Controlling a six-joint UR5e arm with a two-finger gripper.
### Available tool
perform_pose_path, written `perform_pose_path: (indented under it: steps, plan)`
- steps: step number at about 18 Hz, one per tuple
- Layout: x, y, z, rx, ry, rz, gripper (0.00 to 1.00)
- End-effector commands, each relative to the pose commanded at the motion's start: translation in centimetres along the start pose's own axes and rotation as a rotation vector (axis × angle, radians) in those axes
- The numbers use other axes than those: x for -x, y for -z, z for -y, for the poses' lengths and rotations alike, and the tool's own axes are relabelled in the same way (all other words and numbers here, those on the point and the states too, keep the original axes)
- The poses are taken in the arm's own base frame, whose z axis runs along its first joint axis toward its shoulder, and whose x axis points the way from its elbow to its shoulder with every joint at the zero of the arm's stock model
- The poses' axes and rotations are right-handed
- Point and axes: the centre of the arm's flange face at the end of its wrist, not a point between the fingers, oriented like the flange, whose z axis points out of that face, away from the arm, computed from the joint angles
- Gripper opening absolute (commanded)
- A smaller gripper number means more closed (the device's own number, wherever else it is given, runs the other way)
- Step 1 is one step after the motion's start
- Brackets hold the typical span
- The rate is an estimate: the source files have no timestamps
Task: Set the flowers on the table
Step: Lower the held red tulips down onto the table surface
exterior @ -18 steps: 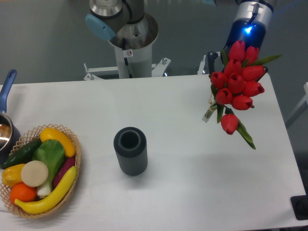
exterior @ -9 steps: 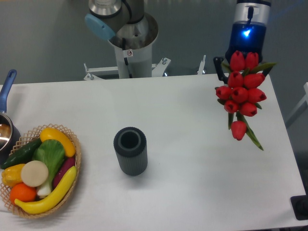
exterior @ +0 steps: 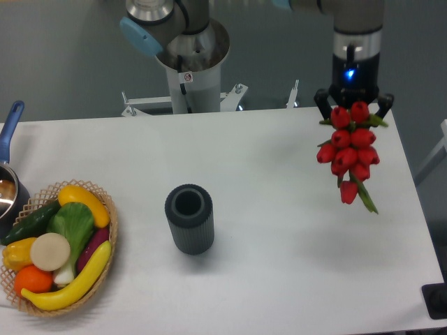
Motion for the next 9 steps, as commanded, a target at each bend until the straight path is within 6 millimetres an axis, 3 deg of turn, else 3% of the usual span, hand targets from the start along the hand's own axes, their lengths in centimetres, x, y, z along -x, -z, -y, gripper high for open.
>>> perform_pose_path:
  steps: [3, 7, 9]
  plan:
    - [0.4, -3.3, -0.6, 0.074, -0.008, -0.028, 0.39]
    - [0.2, -7.8, 1.4, 0.138, -0.089, -0.073, 0.39]
    - [0.4, -8.8, 1.3, 0.181, -0.098, -0.075, 0.39]
